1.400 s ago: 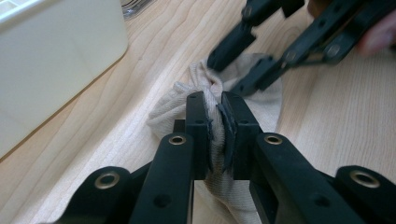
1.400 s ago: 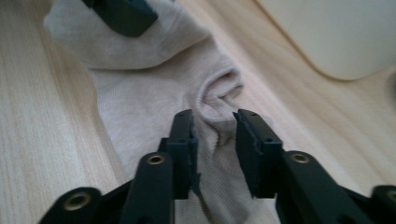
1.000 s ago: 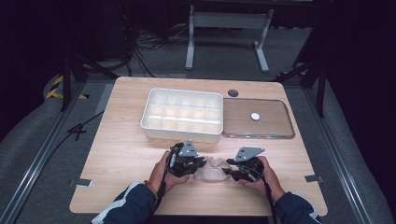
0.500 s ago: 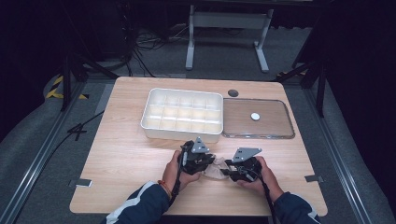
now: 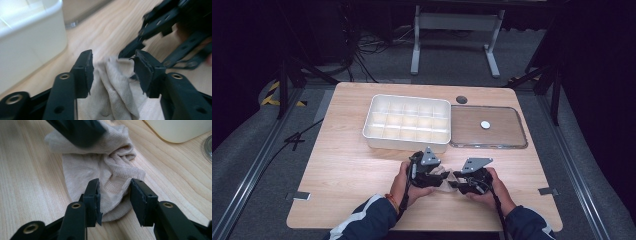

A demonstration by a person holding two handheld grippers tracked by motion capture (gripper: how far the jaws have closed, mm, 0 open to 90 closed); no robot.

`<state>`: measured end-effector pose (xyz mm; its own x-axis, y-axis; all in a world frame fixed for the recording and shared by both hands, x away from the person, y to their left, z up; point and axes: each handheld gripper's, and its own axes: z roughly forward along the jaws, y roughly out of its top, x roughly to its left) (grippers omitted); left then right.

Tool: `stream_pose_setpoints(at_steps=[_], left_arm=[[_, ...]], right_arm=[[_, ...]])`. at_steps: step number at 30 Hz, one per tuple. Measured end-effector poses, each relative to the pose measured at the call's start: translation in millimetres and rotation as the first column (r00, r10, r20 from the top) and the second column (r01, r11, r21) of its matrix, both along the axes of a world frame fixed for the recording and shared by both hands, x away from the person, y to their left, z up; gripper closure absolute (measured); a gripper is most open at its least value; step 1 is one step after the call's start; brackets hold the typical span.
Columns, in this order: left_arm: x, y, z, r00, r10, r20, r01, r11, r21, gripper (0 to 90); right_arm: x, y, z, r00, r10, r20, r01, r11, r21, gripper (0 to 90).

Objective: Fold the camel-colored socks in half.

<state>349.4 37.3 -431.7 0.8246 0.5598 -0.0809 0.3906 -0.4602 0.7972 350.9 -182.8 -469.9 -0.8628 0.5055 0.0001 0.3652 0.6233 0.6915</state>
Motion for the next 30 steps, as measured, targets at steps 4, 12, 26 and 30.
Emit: stream_pose_setpoints(at_steps=[4,12,26,30], left_arm=[[-4.7,16.1,15.4,0.9994,-0.02,0.029,0.021,0.9991,-0.035,43.9],[-6.5,59.4,0.2,0.9967,-0.077,-0.026,0.077,0.9967,0.024,69.2],[-8.7,29.2,-33.8,0.9845,-0.164,-0.063,0.171,0.9776,0.123,77.2],[-8.6,26.8,-39.2,0.9858,-0.156,-0.062,0.163,0.9779,0.131,76.9]], right_arm=[[-0.1,-0.1,-0.2,1.0,-0.001,-0.002,0.001,1.0,0.002,60.2],[0.1,0.5,0.2,1.0,-0.001,-0.01,0.001,1.0,-0.001,60.8],[0.0,0.2,0.0,1.0,0.004,-0.003,-0.004,1.0,0.0,61.0],[0.2,0.1,2.6,1.0,-0.003,0.007,0.003,1.0,-0.01,59.1]])
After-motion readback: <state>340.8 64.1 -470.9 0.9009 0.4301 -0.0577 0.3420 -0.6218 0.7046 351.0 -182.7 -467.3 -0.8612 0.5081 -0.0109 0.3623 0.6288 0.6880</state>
